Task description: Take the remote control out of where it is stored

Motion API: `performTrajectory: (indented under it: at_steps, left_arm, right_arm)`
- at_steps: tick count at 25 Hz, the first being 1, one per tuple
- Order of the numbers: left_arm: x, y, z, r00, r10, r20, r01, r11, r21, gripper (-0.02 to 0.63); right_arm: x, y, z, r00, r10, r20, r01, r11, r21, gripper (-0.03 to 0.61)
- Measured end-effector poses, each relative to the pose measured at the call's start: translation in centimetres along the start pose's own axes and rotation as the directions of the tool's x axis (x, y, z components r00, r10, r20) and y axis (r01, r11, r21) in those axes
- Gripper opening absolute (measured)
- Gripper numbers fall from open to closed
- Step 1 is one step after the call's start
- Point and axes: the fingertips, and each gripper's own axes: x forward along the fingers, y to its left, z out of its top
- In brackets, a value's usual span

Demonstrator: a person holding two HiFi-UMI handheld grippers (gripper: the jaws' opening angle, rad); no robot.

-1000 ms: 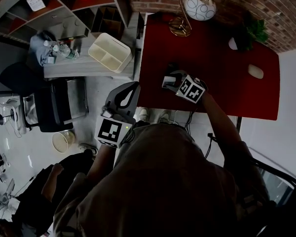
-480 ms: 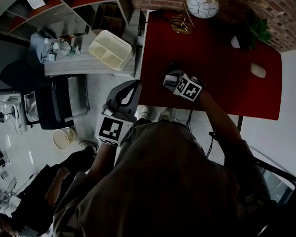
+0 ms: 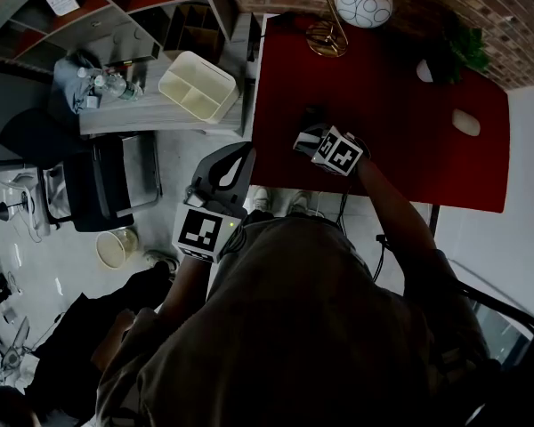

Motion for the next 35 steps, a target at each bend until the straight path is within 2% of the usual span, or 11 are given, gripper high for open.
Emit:
performTrajectory:
  at_steps: [13,22,26,30,35]
  left_arm:
    - [-0.7,-0.5,-0.2,1.0,0.004,-0.007,-0.004,1.0,0.005,0.011]
    - [-0.8,-0.3,-0.2,1.0,0.005,-0.004,-0.005,1.0,-0.009,0.011]
    - [-0.8,0.7,0.2,0.999,0.021,0.025,-0.019,0.997,-0.08,0.011]
    - [-0.7,1.2,0.4,0.999,0.03,0.03,-0.027,0.997,-0.072,0.011]
    - [-0.1,1.2,1.1,0.999,0.023,0.044,-0.021,0.999,-0.024,0.011]
  right_arm:
    - [-0.2,-0.1,-0.2,1.0,0.001,0.002,-0.001,0.998,0.056,0.087]
    - [-1.0,0.2,0.5,1.0,-0.019,0.013,0.019,0.999,0.038,0.086]
    - [-2.7,0.0,1.7,0.997,-0.06,0.044,0.059,0.998,0.01,0.087]
    - [-4.9,0.0,3.4,0.992,-0.087,0.094,0.088,0.996,-0.005,0.087]
    - [-7.5,0.2,5.5,0.98,-0.126,0.157,0.13,0.991,-0.018,0.087]
